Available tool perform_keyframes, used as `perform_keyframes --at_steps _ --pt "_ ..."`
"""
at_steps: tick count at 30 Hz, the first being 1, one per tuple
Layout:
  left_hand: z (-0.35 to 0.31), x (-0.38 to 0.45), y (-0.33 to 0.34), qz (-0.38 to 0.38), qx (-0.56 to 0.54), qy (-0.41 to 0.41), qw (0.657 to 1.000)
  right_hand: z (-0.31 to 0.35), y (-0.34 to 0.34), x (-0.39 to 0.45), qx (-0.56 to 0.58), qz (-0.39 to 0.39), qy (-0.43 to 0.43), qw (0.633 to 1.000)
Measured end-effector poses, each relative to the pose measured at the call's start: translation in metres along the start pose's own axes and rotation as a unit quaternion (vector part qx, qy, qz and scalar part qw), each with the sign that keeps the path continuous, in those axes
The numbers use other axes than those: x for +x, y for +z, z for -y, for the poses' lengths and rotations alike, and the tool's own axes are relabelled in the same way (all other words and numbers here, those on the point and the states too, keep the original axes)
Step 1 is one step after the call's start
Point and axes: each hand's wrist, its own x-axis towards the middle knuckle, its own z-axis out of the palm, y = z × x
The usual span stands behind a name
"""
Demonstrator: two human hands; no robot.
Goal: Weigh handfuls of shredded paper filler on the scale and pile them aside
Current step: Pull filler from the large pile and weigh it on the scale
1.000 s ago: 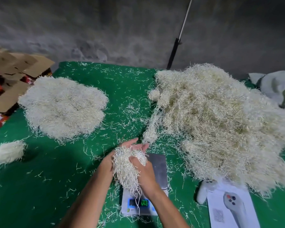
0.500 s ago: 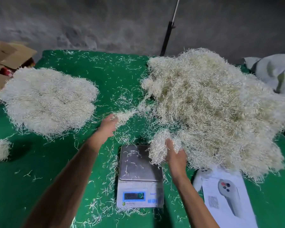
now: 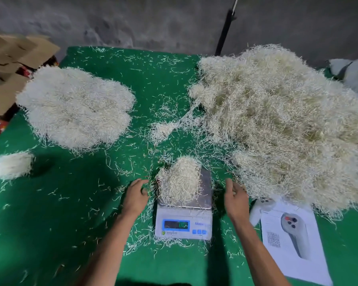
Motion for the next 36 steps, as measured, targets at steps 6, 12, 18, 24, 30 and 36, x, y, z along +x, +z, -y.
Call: perform_keyframes --at_steps 6,12,18,24,30,36 --pt "0.044 -0.047 0.025 0.005 0.128 0.068 0.989 -0.087 0.025 -0.025 -0.316 0.108 -0.111 0.936" --pt "0.051 -0.071 0.040 -0.017 0.208 0.094 0.974 -0.091 0.031 -0.031 -0.381 0.108 -0.112 0.911" --pt "0.054 -0.083 0.038 -0.014 0.228 0.103 0.968 -0.099 0.038 -0.051 -0.338 0.079 -0.091 0.934" --pt "0.056 -0.085 0.043 -0.023 0.235 0.102 0.966 -0.107 0.039 -0.054 -0.327 0.071 -0.093 0.938" --pt "0.059 -0.083 0.043 -0.023 0.209 0.106 0.972 -0.109 0.041 -0.059 -0.327 0.054 -0.101 0.938" --pt "0.047 -0.074 0.034 -0.059 0.139 0.088 0.985 -0.097 0.032 -0.049 -0.308 -0.012 -0.113 0.945"
